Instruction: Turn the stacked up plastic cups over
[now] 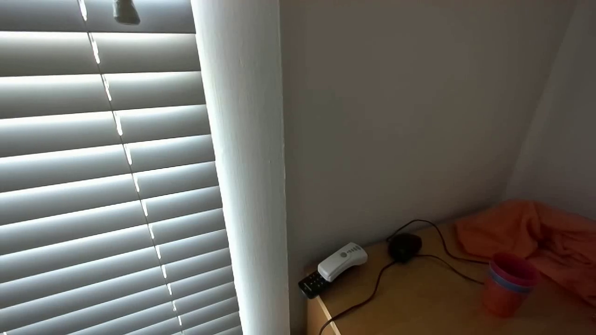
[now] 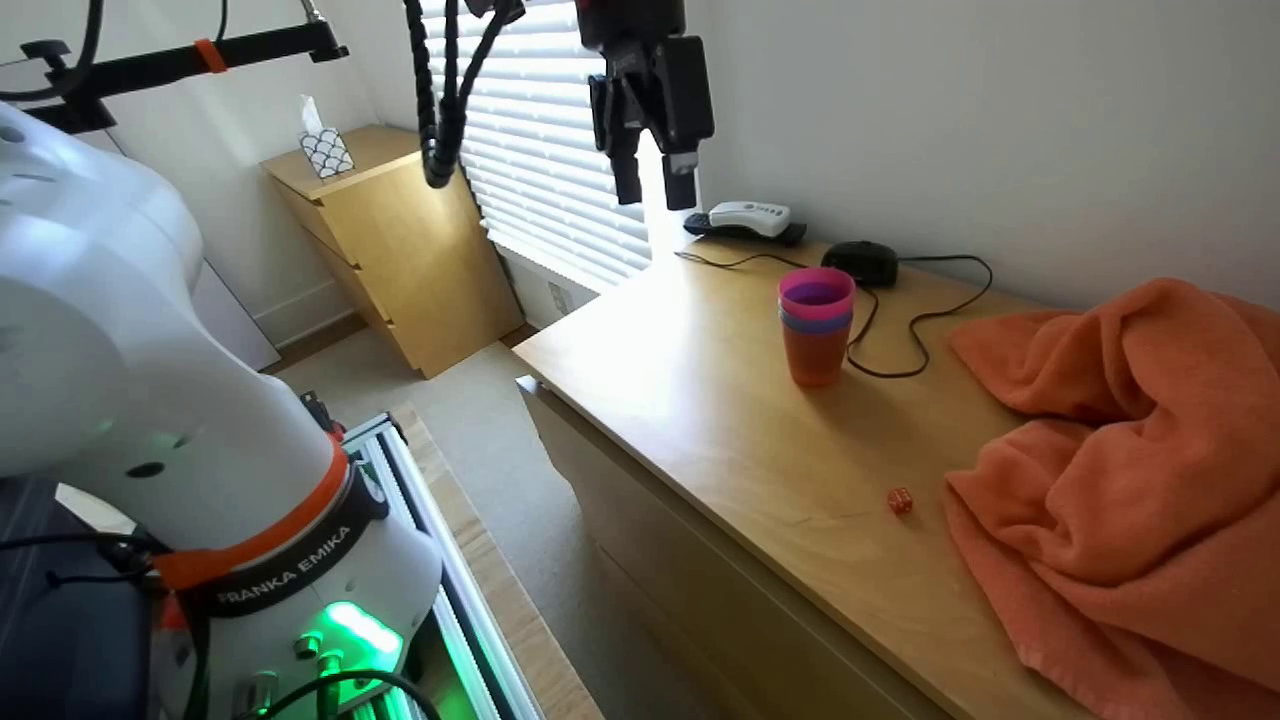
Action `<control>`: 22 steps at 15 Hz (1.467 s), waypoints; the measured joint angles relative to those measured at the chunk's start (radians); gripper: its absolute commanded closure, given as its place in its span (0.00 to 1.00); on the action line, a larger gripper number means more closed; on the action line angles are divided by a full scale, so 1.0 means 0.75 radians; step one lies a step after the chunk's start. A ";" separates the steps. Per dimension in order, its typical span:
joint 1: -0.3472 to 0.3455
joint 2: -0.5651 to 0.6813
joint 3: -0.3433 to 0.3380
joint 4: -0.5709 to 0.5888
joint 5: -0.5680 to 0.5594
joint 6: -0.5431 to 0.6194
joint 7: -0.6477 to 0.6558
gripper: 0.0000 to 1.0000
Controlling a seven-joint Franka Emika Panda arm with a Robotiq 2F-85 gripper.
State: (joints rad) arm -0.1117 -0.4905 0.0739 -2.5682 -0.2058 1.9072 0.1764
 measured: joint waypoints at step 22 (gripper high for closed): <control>0.031 0.449 -0.119 0.171 0.134 0.304 -0.106 0.00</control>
State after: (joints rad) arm -0.0884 -0.1540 -0.0157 -2.4403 -0.1051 2.1354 0.0966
